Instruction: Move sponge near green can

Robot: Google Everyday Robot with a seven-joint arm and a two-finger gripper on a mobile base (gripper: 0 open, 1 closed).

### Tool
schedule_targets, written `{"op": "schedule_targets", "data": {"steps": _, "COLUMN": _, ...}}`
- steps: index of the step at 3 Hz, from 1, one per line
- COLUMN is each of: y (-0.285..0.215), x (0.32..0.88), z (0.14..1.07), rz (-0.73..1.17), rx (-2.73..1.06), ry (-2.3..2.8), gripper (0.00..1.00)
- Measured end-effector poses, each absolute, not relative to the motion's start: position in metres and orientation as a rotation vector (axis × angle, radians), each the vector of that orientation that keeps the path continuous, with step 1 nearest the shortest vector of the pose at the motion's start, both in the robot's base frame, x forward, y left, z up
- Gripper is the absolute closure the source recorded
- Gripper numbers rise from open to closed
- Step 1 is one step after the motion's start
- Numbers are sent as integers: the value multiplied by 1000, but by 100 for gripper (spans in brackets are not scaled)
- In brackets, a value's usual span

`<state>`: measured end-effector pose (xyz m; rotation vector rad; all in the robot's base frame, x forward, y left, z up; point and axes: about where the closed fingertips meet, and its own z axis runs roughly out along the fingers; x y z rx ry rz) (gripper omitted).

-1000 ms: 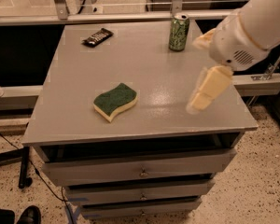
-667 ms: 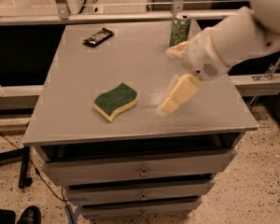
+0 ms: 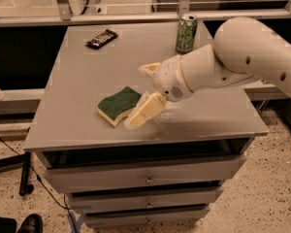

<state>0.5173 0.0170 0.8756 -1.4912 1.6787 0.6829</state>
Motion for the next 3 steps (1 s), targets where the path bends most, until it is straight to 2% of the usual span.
{"op": "schedule_targets", "data": {"steps": 2, "y": 39, "x": 531, "z": 849, "rz": 722, "rx": -1473, "ry": 1661, "gripper": 0}}
{"op": "schedule_targets", "data": {"steps": 3, "y": 37, "x": 539, "z": 841, "rz": 717, "rx": -1461, "ry": 1673, "gripper": 16}}
